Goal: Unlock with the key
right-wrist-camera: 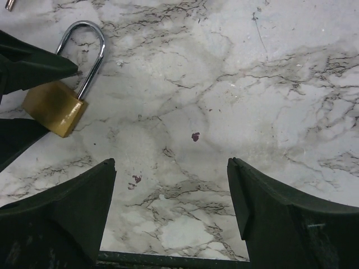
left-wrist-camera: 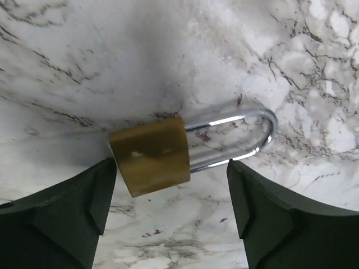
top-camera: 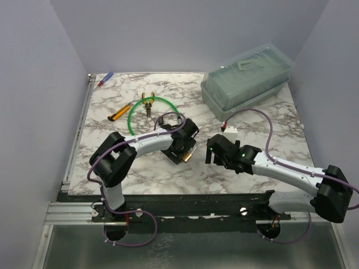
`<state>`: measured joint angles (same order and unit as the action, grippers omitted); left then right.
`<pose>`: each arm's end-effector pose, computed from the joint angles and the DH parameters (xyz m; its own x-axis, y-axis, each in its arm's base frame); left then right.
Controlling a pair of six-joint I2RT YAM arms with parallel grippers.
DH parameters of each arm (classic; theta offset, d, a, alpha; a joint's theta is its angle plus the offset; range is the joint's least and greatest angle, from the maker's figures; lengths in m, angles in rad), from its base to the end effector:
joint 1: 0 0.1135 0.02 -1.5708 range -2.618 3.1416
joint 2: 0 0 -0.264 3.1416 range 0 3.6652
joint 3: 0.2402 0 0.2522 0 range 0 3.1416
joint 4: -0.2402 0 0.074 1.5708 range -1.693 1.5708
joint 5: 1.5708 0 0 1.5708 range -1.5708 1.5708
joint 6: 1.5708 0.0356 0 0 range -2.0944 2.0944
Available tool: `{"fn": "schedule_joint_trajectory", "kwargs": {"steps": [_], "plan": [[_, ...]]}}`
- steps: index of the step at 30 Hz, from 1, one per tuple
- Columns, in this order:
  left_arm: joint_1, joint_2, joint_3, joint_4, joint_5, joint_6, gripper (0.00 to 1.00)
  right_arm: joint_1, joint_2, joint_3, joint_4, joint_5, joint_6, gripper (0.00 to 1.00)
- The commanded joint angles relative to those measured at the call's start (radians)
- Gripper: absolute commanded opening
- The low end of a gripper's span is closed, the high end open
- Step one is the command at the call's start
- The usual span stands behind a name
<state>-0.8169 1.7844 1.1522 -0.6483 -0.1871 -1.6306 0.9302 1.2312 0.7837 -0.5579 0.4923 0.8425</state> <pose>0.2377 -0.2435 0.1707 -0.6395 -0.7518 -0.1608 -0.6953 0.6548 -0.2964 0.1541 0.1786 0.2215 -0.7502 0.0940 -0.6544 0.0071 0.9909 0.1342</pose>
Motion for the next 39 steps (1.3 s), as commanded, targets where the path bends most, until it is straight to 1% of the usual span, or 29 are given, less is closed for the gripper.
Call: {"fn": "schedule_joint_trajectory", "kwargs": {"steps": [1,2,5,7,10,13,15,17,20,22,24,26,28,32,34,36,39], "plan": [[-0.025,0.009,0.021,0.063,0.016,-0.069,0.91,-0.004,-0.048,-0.006,-0.053,0.065,0.021,0.86],[-0.029,0.002,0.024,0.065,0.015,-0.068,0.98,-0.004,-0.055,-0.004,-0.059,0.069,0.021,0.86],[-0.041,-0.034,0.021,0.079,0.010,-0.049,0.99,-0.004,-0.070,0.007,-0.067,0.078,0.018,0.86],[-0.051,-0.079,0.012,0.087,-0.011,-0.002,0.99,-0.004,-0.078,0.015,-0.070,0.082,0.015,0.86],[-0.059,-0.191,-0.034,0.073,-0.092,0.095,0.99,-0.004,-0.091,0.026,-0.079,0.084,0.012,0.86],[-0.059,-0.368,-0.158,0.041,-0.195,0.149,0.98,-0.004,-0.115,0.023,-0.078,0.083,0.007,0.86],[-0.059,-0.499,-0.239,-0.031,-0.269,0.152,0.98,-0.004,-0.133,0.015,-0.068,0.080,0.003,0.86],[-0.056,-0.621,-0.305,-0.159,-0.342,0.140,0.97,-0.004,-0.140,0.010,-0.056,0.074,-0.003,0.86],[-0.048,-0.783,-0.389,-0.352,-0.435,0.066,0.96,-0.004,-0.137,0.005,-0.034,0.063,-0.009,0.86],[-0.026,-0.867,-0.434,-0.427,-0.460,0.023,0.93,-0.004,-0.127,0.002,-0.015,0.054,-0.016,0.86],[0.002,-0.922,-0.470,-0.453,-0.461,0.003,0.91,-0.003,-0.114,-0.002,0.002,0.043,-0.021,0.86],[0.044,-0.932,-0.490,-0.465,-0.458,-0.001,0.90,-0.004,-0.102,-0.002,0.016,0.030,-0.023,0.86],[0.122,-0.911,-0.498,-0.458,-0.439,0.038,0.90,-0.004,-0.090,0.000,0.021,0.013,-0.023,0.86],[0.333,-0.893,-0.541,-0.316,-0.329,0.250,0.87,-0.004,-0.092,-0.005,0.016,-0.016,-0.016,0.85],[0.384,-0.885,-0.556,-0.261,-0.298,0.301,0.85,-0.004,-0.101,-0.015,0.018,-0.027,-0.011,0.85],[0.434,-0.859,-0.554,-0.244,-0.289,0.327,0.83,-0.004,-0.110,-0.025,0.016,-0.035,-0.004,0.85],[0.481,-0.809,-0.545,-0.215,-0.266,0.380,0.80,-0.004,-0.117,-0.034,0.012,-0.041,0.005,0.85]]}}
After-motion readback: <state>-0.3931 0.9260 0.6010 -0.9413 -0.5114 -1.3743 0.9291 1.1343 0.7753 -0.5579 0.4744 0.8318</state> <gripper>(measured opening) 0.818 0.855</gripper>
